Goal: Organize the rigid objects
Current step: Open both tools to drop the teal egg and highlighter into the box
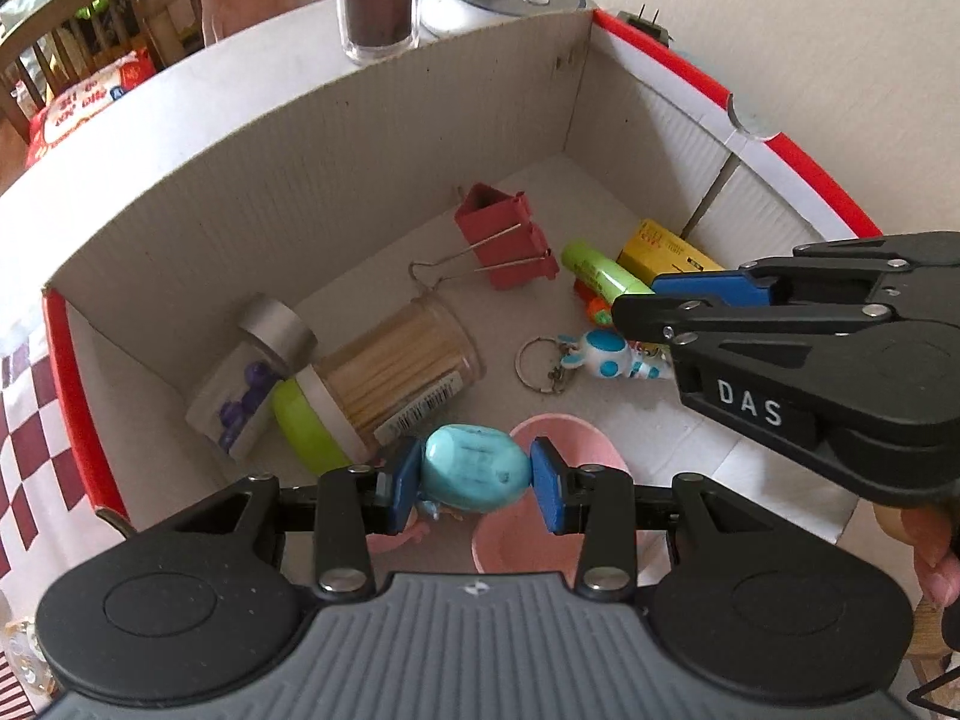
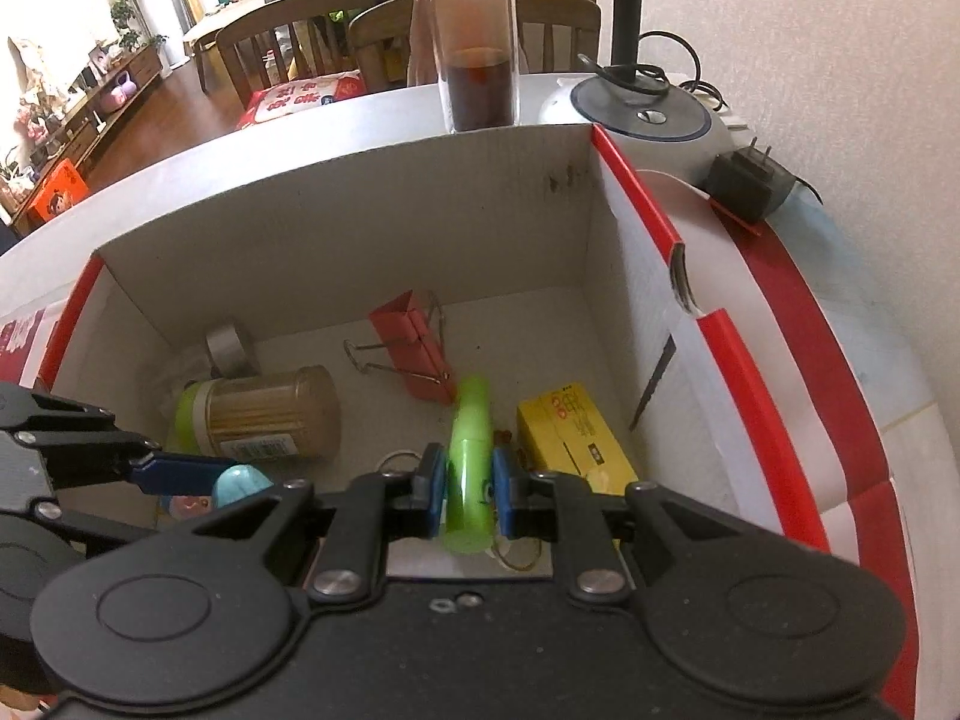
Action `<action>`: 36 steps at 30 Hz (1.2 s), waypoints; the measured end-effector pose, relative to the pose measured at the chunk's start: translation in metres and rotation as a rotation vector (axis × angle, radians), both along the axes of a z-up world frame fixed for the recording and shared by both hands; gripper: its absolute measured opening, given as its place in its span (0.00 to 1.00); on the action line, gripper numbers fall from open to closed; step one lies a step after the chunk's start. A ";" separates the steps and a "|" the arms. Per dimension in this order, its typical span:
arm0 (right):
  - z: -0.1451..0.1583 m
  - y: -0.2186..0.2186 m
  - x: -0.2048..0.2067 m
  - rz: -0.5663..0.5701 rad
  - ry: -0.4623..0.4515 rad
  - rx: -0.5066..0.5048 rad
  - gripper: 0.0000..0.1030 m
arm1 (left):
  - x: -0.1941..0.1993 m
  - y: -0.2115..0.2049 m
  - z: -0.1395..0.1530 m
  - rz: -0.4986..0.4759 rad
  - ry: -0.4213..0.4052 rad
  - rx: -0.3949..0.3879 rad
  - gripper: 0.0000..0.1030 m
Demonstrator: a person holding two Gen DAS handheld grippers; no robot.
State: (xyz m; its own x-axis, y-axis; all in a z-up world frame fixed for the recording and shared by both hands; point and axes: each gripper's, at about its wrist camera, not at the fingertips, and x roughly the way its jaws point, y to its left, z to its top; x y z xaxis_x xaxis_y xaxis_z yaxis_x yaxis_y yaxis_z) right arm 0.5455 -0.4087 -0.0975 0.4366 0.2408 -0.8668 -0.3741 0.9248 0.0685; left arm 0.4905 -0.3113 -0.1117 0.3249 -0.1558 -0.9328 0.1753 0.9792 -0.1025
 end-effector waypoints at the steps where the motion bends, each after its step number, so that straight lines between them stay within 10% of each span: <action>1: 0.000 0.000 0.000 -0.001 0.002 0.002 0.16 | 0.000 0.000 0.000 0.000 0.003 0.000 0.38; 36: 0.060 0.001 -0.045 0.070 -0.054 0.116 0.30 | -0.072 0.038 0.083 0.046 -0.281 -0.062 0.52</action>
State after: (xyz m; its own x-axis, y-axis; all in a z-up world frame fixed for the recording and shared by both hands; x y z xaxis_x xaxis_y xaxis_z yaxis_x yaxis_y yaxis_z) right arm 0.5008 -0.4076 -0.0371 0.4607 0.3696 -0.8070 -0.4439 0.8833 0.1511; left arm 0.4181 -0.2736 -0.0290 0.5769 -0.1890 -0.7946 0.1610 0.9801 -0.1162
